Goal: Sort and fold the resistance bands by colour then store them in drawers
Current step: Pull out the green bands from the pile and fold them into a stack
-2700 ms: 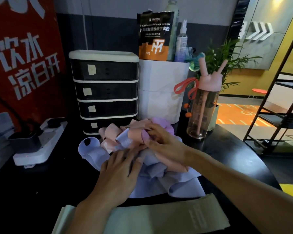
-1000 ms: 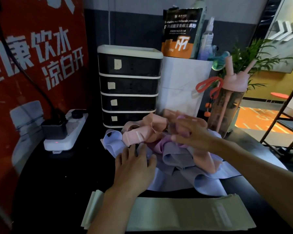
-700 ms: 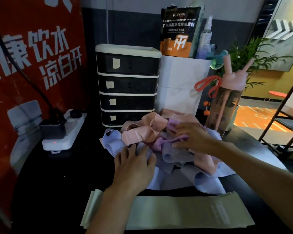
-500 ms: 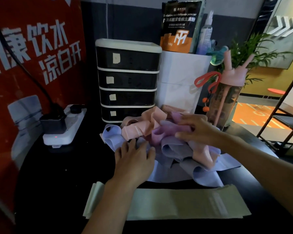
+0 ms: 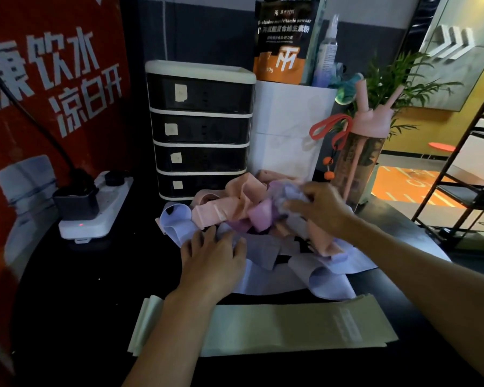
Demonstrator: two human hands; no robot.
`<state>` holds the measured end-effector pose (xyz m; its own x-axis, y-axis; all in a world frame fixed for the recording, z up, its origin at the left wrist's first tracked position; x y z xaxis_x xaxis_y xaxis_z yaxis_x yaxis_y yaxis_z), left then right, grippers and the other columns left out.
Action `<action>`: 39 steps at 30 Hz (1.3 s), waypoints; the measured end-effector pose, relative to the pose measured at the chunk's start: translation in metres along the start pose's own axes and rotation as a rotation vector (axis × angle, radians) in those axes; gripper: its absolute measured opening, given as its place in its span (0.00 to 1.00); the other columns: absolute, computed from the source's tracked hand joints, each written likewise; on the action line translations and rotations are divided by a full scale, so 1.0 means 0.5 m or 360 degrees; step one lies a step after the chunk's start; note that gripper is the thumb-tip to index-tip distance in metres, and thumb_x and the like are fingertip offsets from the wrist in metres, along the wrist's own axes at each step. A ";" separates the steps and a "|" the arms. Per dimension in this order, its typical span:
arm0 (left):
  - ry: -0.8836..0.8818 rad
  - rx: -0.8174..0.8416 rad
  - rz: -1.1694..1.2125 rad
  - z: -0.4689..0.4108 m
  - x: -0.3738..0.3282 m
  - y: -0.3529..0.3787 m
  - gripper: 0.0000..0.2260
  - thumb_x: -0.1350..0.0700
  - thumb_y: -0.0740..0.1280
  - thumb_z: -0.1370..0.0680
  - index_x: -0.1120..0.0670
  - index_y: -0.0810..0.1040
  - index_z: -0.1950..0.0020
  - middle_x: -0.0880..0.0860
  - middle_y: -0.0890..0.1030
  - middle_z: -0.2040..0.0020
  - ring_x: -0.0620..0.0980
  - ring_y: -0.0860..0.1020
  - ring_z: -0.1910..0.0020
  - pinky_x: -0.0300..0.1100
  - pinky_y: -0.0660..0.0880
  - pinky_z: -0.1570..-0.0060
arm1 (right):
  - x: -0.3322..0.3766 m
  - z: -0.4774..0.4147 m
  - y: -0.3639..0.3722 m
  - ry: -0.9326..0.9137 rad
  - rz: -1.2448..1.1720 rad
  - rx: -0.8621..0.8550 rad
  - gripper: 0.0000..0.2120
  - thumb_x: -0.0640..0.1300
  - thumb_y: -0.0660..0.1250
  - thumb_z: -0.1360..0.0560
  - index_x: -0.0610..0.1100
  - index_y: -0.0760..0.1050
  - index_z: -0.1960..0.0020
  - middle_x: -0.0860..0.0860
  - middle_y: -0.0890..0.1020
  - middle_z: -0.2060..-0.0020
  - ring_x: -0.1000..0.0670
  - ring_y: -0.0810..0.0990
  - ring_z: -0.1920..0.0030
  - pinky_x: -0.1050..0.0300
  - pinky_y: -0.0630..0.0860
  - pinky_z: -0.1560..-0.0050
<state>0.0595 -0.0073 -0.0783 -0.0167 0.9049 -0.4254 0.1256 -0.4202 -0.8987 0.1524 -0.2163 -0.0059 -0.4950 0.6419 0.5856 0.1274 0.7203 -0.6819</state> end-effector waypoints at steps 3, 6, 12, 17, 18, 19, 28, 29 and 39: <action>0.0011 -0.0044 -0.0017 -0.002 0.004 0.003 0.17 0.42 0.49 0.18 0.44 0.68 0.33 0.48 0.68 0.30 0.55 0.65 0.30 0.52 0.60 0.30 | -0.010 -0.041 -0.068 0.0143 -0.0150 -0.0386 0.20 0.46 0.76 0.28 0.41 0.68 0.70 0.52 0.65 0.75 0.59 0.61 0.75 0.64 0.60 0.73; 0.0021 -0.0045 -0.0069 0.000 0.004 0.003 0.23 0.39 0.45 0.20 0.43 0.67 0.31 0.48 0.68 0.29 0.55 0.65 0.30 0.51 0.61 0.31 | -0.022 -0.054 -0.100 0.0175 -0.0215 -0.0481 0.19 0.47 0.76 0.28 0.41 0.70 0.68 0.48 0.69 0.72 0.51 0.67 0.70 0.57 0.65 0.67; 0.0017 -0.0006 0.0007 0.000 -0.001 -0.002 0.17 0.44 0.49 0.17 0.42 0.69 0.31 0.47 0.66 0.29 0.54 0.62 0.28 0.52 0.57 0.30 | -0.037 -0.036 -0.031 0.0170 0.0037 0.0088 0.11 0.52 0.78 0.33 0.51 0.82 0.54 0.52 0.84 0.56 0.51 0.81 0.55 0.50 0.78 0.50; 0.0038 -0.0021 0.0041 -0.005 0.003 -0.001 0.18 0.43 0.48 0.20 0.42 0.70 0.35 0.48 0.68 0.32 0.55 0.67 0.31 0.54 0.64 0.33 | -0.001 -0.022 -0.034 0.0102 0.0066 0.0102 0.12 0.49 0.79 0.32 0.53 0.82 0.50 0.53 0.83 0.49 0.50 0.81 0.47 0.52 0.77 0.42; 0.0037 -0.0040 0.0070 -0.006 0.004 -0.005 0.18 0.43 0.49 0.20 0.43 0.71 0.35 0.48 0.68 0.33 0.56 0.67 0.32 0.54 0.65 0.34 | 0.007 -0.019 -0.035 0.0096 0.0081 0.0117 0.12 0.49 0.78 0.32 0.51 0.82 0.50 0.53 0.82 0.49 0.50 0.80 0.46 0.52 0.76 0.41; 0.0040 -0.0077 0.0103 -0.005 0.002 -0.014 0.17 0.44 0.50 0.20 0.44 0.71 0.36 0.48 0.68 0.33 0.57 0.68 0.32 0.55 0.66 0.36 | 0.013 -0.016 -0.037 0.0090 0.0088 0.0125 0.13 0.50 0.78 0.32 0.49 0.82 0.49 0.53 0.82 0.48 0.50 0.80 0.46 0.51 0.76 0.41; 0.0547 -0.0778 0.0615 0.045 -0.073 -0.160 0.09 0.59 0.62 0.22 0.54 0.82 0.54 0.50 0.81 0.54 0.52 0.78 0.52 0.54 0.76 0.50 | 0.087 0.092 -0.092 -0.0065 0.0110 0.0096 0.07 0.57 0.68 0.28 0.55 0.82 0.57 0.52 0.83 0.55 0.50 0.80 0.49 0.44 0.75 0.44; 0.0562 -0.0755 0.0627 0.051 -0.085 -0.166 0.09 0.58 0.61 0.22 0.54 0.82 0.54 0.49 0.82 0.56 0.52 0.79 0.54 0.53 0.76 0.50 | 0.089 0.113 -0.093 -0.0052 0.0079 0.0124 0.03 0.52 0.70 0.27 0.55 0.82 0.57 0.52 0.84 0.53 0.50 0.80 0.45 0.45 0.75 0.41; 0.0552 -0.0090 0.0265 0.155 -0.012 -0.178 0.07 0.56 0.63 0.20 0.51 0.79 0.55 0.50 0.78 0.64 0.49 0.77 0.64 0.53 0.76 0.60 | 0.111 0.321 -0.093 0.0066 0.0097 0.0487 0.07 0.40 0.70 0.24 0.52 0.82 0.57 0.56 0.83 0.59 0.56 0.81 0.57 0.70 0.73 0.56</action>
<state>-0.0284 0.0192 -0.0041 0.3435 0.7981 -0.4950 0.1531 -0.5676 -0.8090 -0.0187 -0.2565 -0.0121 -0.4584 0.6962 0.5524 -0.1117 0.5715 -0.8129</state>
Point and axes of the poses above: each hand's wrist, its own z-axis away from the middle knuckle, its own y-axis out of the palm, x = y × z, the point moved 7 cm from there along -z, towards the middle knuckle
